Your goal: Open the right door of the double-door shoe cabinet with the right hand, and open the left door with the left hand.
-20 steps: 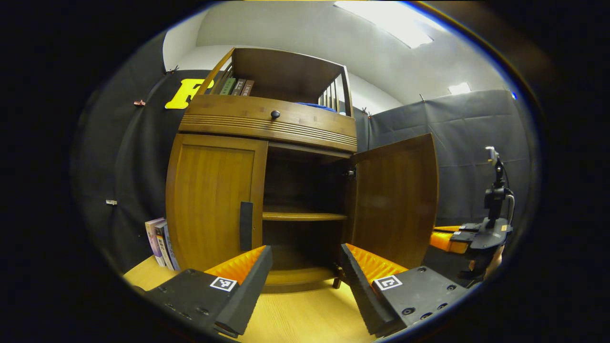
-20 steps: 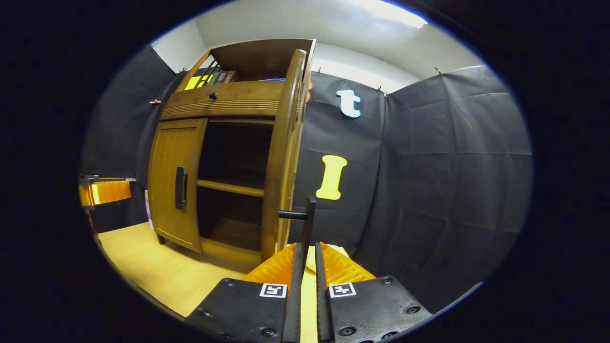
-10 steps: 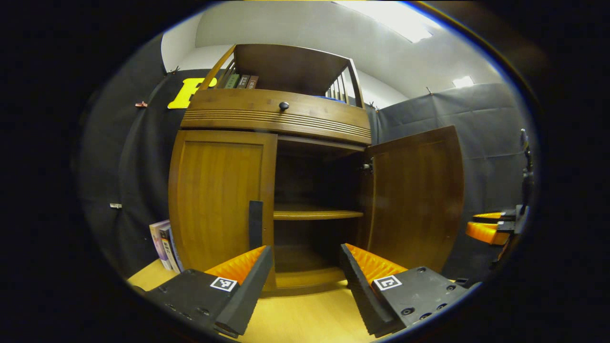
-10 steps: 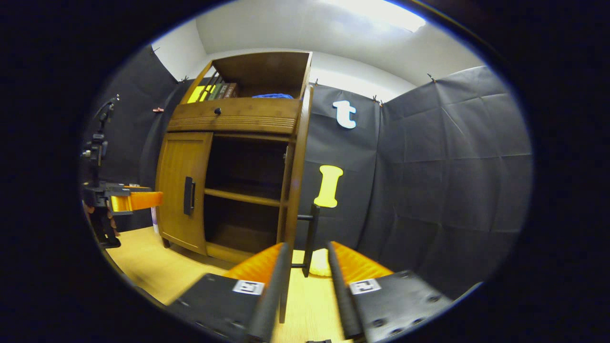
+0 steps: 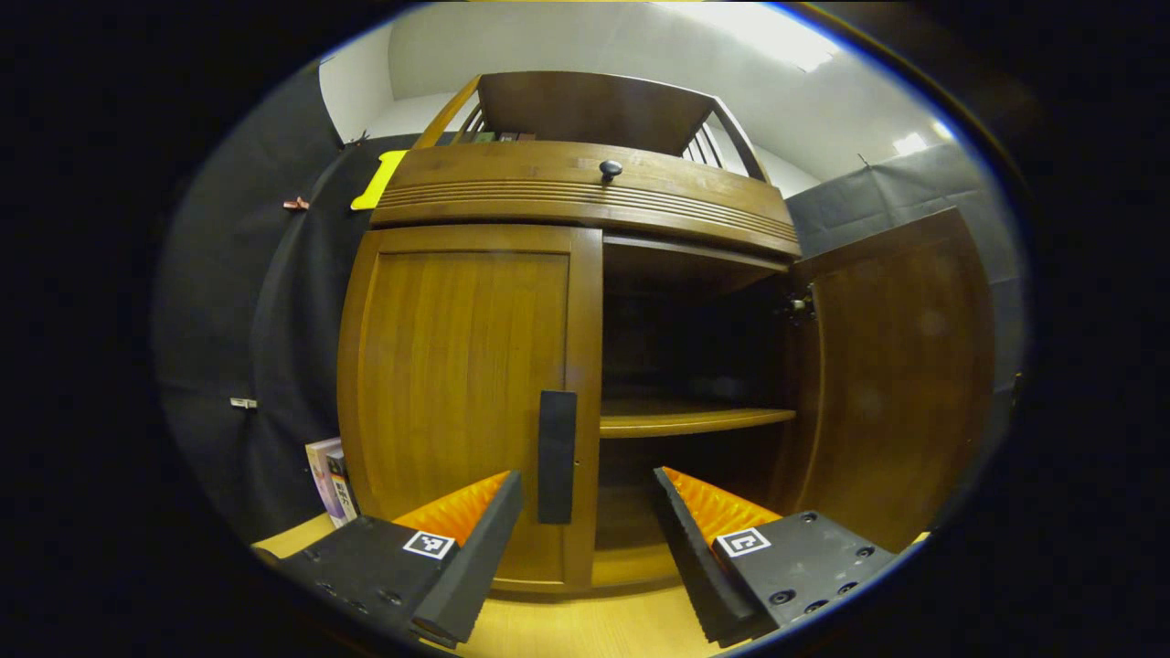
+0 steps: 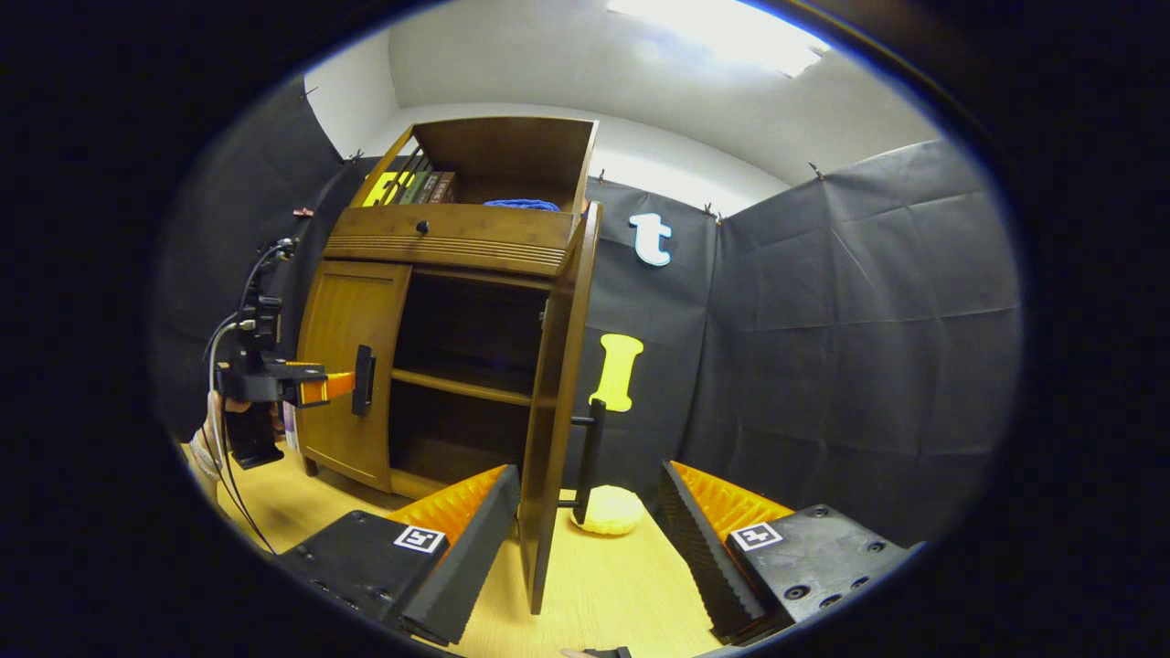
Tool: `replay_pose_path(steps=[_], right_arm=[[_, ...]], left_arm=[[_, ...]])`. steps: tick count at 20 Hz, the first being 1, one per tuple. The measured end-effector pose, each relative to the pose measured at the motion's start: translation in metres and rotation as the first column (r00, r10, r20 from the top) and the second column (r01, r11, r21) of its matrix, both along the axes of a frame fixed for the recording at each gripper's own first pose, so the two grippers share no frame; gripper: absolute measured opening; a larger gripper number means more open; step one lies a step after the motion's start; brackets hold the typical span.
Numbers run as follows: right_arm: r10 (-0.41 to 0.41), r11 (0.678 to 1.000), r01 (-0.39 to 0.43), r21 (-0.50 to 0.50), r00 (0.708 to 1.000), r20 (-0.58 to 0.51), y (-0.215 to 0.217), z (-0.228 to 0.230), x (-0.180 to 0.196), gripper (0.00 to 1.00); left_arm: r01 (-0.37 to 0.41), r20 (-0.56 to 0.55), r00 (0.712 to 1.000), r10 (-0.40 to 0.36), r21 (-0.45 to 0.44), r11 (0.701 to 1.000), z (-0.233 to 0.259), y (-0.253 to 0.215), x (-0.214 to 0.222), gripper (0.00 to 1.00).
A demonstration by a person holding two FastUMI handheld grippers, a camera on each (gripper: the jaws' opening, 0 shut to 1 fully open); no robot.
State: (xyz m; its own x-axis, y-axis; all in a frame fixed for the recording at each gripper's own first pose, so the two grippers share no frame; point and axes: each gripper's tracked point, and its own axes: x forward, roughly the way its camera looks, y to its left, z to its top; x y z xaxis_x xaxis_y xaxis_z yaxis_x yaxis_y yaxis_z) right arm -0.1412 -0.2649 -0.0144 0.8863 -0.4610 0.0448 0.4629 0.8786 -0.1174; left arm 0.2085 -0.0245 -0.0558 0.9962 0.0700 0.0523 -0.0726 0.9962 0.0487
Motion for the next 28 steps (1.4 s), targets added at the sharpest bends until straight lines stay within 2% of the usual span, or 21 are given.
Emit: replay_pose_path(steps=[5,8,10,14,16,18,19,23,28], right_arm=[[-0.038,0.999,0.037,-0.032,0.999,-0.01,-0.007,-0.001,-0.01,0.99],[-0.067,0.996,0.067,-0.062,0.998,0.004,-0.015,0.004,-0.012,0.97],[-0.069,0.997,0.07,-0.046,0.998,0.012,-0.018,0.005,-0.011,0.96],[-0.079,0.997,0.079,-0.006,0.996,0.033,-0.025,0.002,-0.008,0.96],[-0.095,0.995,0.096,-0.008,0.995,0.03,-0.03,0.0,-0.007,0.97],[-0.101,0.995,0.101,-0.006,0.995,0.02,-0.031,-0.003,-0.005,0.96],[-0.099,0.995,0.099,-0.005,0.995,0.014,-0.03,-0.004,-0.004,0.96],[-0.088,0.996,0.088,-0.007,0.996,-0.005,-0.023,-0.007,-0.001,0.99],[-0.084,0.996,0.084,-0.026,0.996,0.004,-0.01,0.004,-0.007,0.97]], left_arm=[[-0.028,0.006,1.0,0.027,0.013,1.0,-0.013,0.016,0.042,0.84],[-0.025,0.017,1.0,0.025,-0.009,1.0,-0.019,0.023,0.061,0.79],[-0.035,0.013,0.999,0.034,0.004,0.999,-0.021,0.027,0.07,0.77],[-0.03,0.024,0.999,0.03,-0.012,0.999,-0.024,0.029,0.085,0.65],[-0.032,0.006,0.999,0.032,-0.012,0.999,-0.03,0.032,0.089,0.55],[-0.028,0.003,1.0,0.029,-0.004,1.0,-0.031,0.031,0.089,0.39],[-0.028,-0.003,1.0,0.028,0.003,1.0,-0.031,0.033,0.089,0.36],[-0.012,-0.021,1.0,0.012,-0.005,1.0,-0.033,0.032,0.084,0.31],[0.048,-0.043,0.998,-0.05,-0.051,0.998,-0.032,0.03,0.064,0.31]])
